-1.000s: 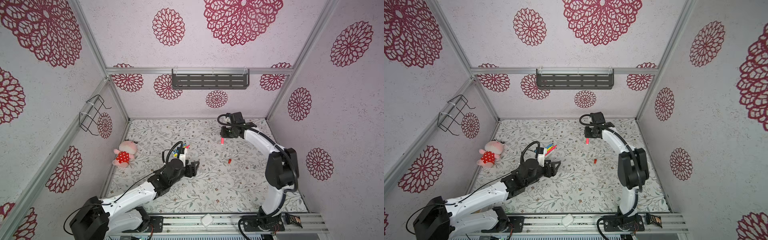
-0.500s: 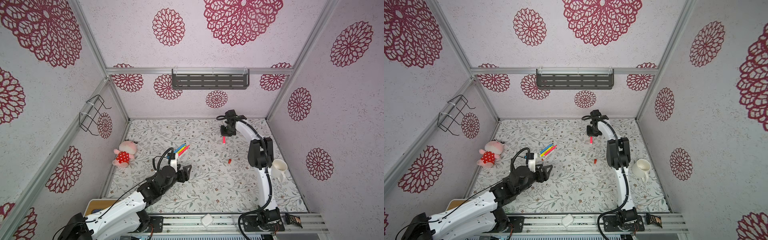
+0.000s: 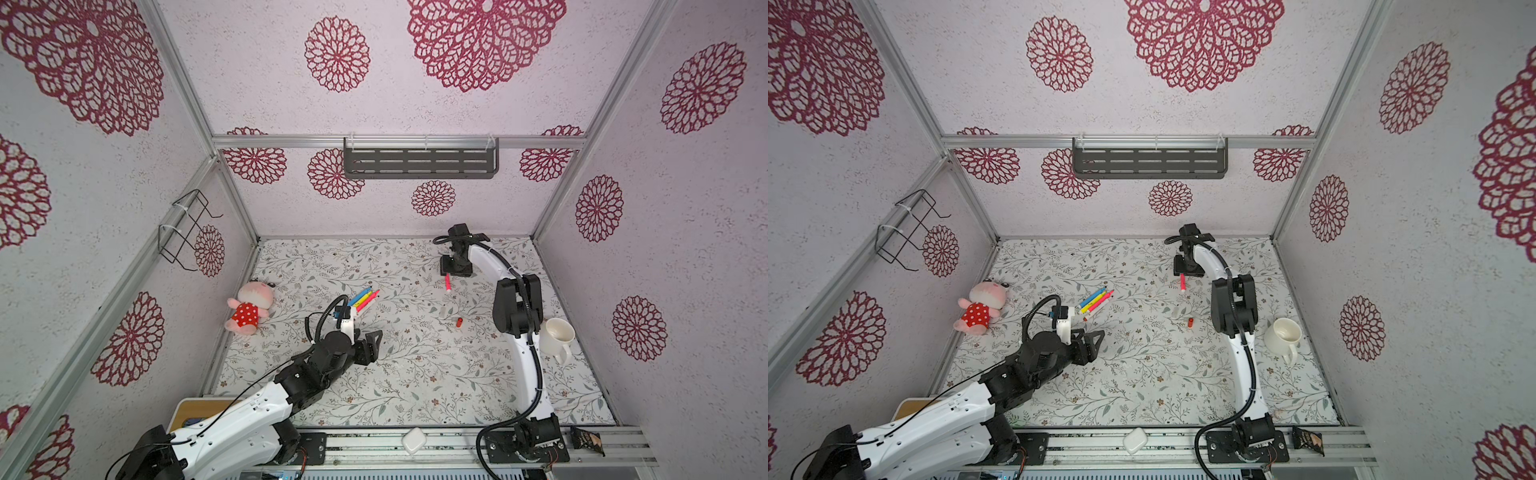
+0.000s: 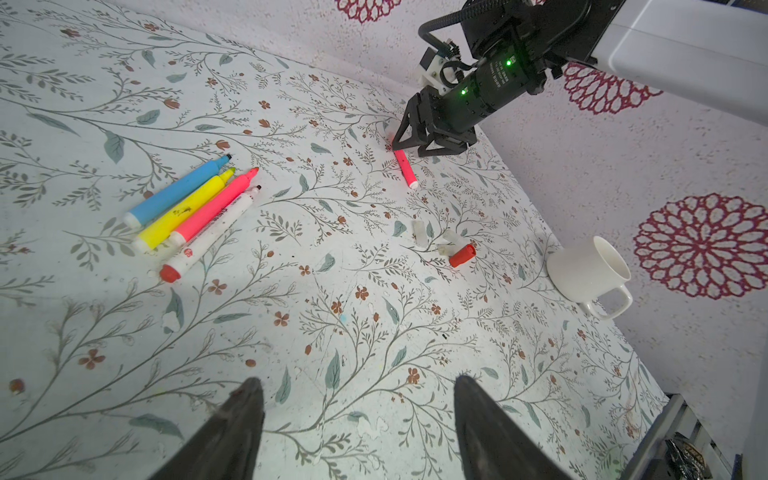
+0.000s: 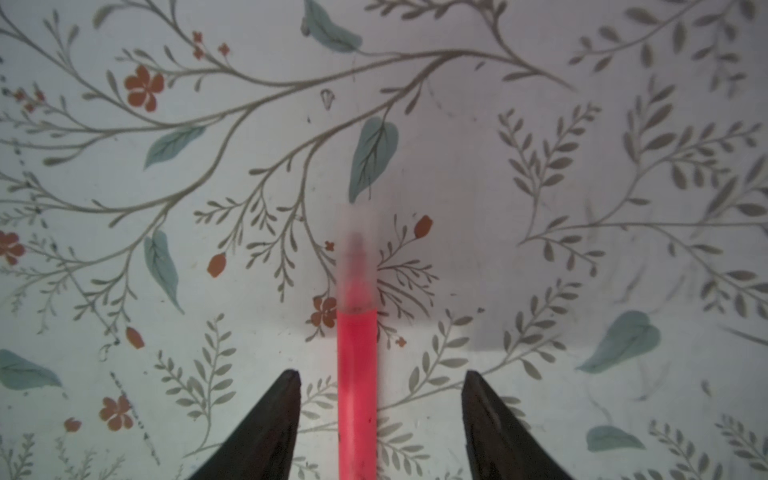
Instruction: Insert the pens into the pen caps
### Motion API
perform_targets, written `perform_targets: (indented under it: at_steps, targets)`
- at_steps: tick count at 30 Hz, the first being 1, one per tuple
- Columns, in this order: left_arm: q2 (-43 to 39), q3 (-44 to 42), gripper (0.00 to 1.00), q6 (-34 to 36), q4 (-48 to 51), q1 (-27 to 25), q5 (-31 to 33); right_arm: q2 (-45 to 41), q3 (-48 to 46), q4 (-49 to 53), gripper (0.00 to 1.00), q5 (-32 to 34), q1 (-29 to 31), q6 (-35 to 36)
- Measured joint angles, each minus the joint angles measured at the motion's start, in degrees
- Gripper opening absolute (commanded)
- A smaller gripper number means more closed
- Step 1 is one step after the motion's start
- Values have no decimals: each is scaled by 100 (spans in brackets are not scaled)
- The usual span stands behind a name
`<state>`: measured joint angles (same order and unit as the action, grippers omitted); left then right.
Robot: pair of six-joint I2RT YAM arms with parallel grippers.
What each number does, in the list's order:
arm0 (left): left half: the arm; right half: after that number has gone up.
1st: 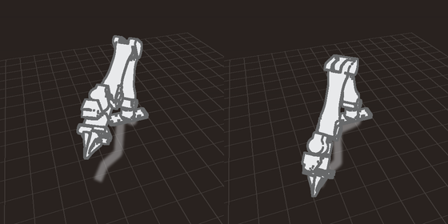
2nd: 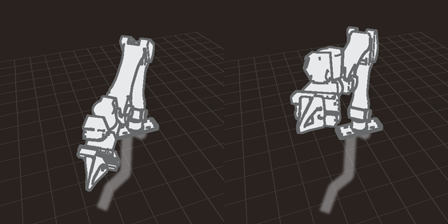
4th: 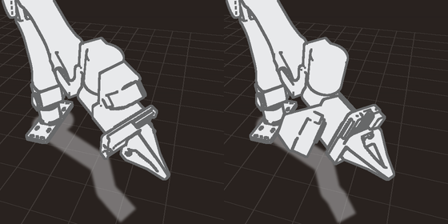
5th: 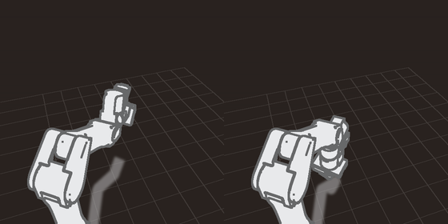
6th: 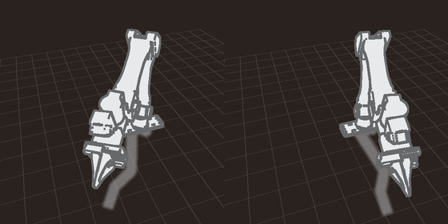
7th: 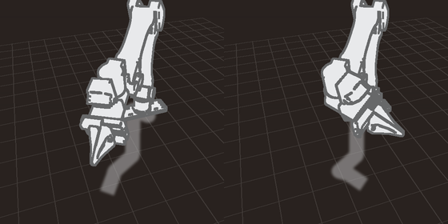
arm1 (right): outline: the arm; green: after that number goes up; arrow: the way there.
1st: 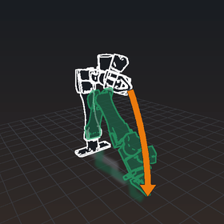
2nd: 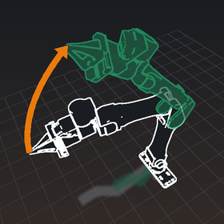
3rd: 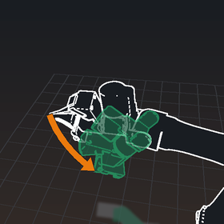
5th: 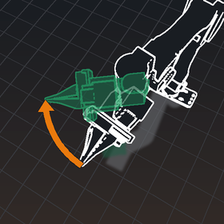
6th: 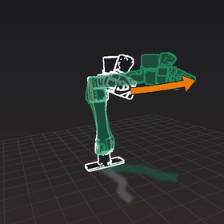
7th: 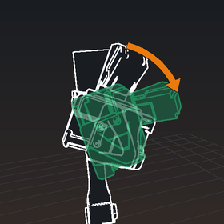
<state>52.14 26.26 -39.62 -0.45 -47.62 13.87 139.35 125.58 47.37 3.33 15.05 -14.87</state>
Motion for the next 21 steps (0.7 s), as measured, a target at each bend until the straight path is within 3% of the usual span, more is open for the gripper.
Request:
perform_targets:
  at_steps: [5, 8, 12, 15, 18, 21]
  targets:
    - [48, 164, 79, 177, 153, -2, 208, -1401, -575, -87, 67, 343, 214, 31]
    - [170, 330, 84, 304, 219, 4, 361, -2944, -1480, -636, 67, 387, 461, 92]
    - [529, 638, 86, 446, 308, 234, 417, -5348, -3512, -1851, 70, 83, 870, 236]
    - [960, 951, 85, 498, 444, 715, 260, -6784, -5342, -2949, 74, -345, 1038, 234]
    - [1394, 1220, 84, 577, 538, 1141, 59, -7678, -6961, -3718, 75, -673, 1023, 122]
    - [1930, 1550, 83, 715, 619, 1403, -114, -7991, -8150, -4039, 74, -938, 1029, -133]
